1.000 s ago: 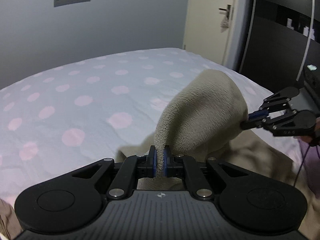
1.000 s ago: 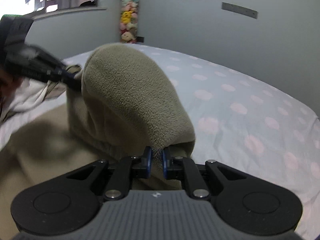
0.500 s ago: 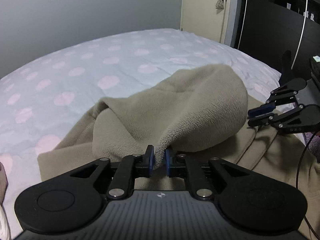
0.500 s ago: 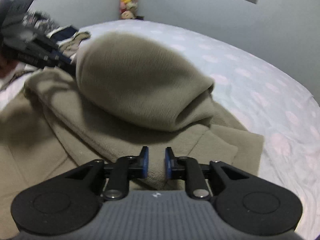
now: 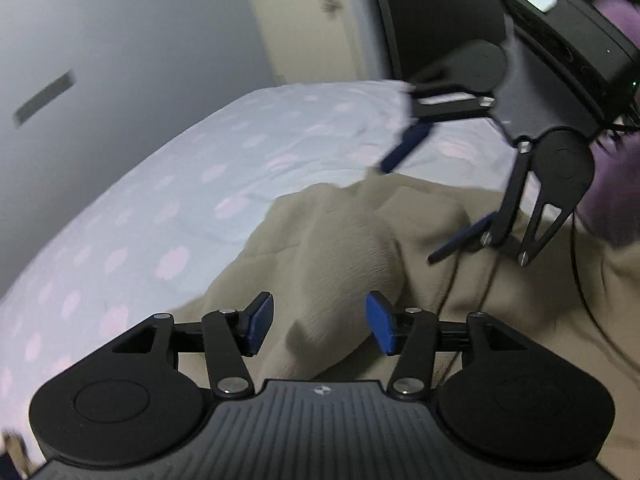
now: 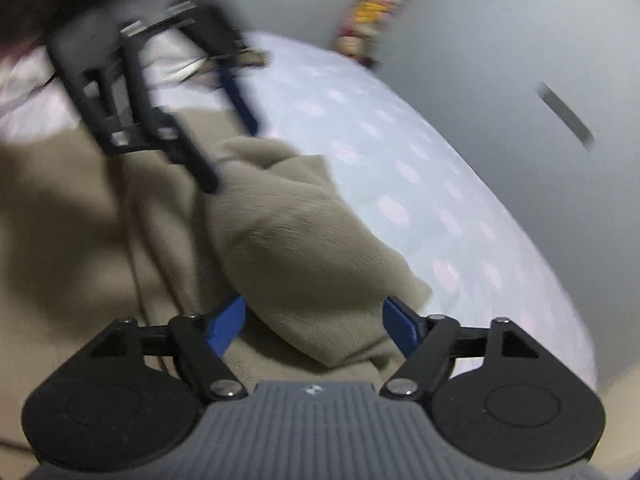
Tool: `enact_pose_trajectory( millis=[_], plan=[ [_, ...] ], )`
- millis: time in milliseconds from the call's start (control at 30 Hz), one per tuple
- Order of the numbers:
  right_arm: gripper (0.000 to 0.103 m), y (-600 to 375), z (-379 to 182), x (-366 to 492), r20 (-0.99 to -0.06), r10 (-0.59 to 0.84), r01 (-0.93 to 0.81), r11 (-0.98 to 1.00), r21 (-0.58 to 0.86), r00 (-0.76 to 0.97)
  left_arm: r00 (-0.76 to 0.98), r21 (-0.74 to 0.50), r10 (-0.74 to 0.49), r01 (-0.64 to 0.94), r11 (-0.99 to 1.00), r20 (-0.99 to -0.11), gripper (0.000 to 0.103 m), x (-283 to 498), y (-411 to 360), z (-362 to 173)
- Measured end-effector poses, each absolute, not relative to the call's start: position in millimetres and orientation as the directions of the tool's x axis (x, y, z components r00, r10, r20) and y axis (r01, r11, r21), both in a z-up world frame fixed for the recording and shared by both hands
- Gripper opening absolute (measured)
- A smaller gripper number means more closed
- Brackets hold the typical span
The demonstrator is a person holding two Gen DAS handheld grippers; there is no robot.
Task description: Fold clothes
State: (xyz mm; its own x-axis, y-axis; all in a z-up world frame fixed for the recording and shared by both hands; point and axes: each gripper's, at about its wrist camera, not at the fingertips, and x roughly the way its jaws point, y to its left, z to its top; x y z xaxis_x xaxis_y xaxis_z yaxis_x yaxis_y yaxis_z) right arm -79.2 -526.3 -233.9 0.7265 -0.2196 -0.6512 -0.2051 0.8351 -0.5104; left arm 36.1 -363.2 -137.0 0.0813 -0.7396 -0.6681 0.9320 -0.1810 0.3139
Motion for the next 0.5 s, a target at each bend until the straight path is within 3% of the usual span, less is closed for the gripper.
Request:
enact_pose_trajectory(
  millis=[167, 333, 400, 467, 500],
  plan=[
    [0.086, -500.9, -247.2, -60.7, -0.602, -0.256, -0.294, 0.688, -0.663, 0.756, 0.083, 0.365, -0.722, 0.899, -0.244, -0.687, 0.053, 29.7, -381.4, -149.6],
    [0.085, -488.5, -262.8, -45.9, -0.624, -0.24, -0.301, 0.713, -0.633, 0.743, 0.05, 0.314, -0.714, 0.918, -0.243, -0.699, 0.053, 34.8, -381.8, -159.7],
    [0.076, -481.0, -273.2, -47.2, -0.633, -0.234, -0.312, 0.713, -0.628, 0.738, 0.026, 0.291, -0.705, 0.921, -0.258, -0.708, 0.054, 35.5, -375.3, -164.9],
    [0.056, -474.1, -285.0, -50.3, -0.638, -0.242, -0.322, 0.702, -0.635, 0.731, 0.018, 0.29, -0.694, 0.916, -0.278, -0.72, 0.054, 33.0, -369.2, -172.1],
    [0.054, -472.1, -290.4, -51.5, -0.638, -0.249, -0.323, 0.697, -0.641, 0.729, 0.019, 0.293, -0.687, 0.912, -0.285, -0.726, 0.054, 31.4, -366.3, -177.1]
  ],
)
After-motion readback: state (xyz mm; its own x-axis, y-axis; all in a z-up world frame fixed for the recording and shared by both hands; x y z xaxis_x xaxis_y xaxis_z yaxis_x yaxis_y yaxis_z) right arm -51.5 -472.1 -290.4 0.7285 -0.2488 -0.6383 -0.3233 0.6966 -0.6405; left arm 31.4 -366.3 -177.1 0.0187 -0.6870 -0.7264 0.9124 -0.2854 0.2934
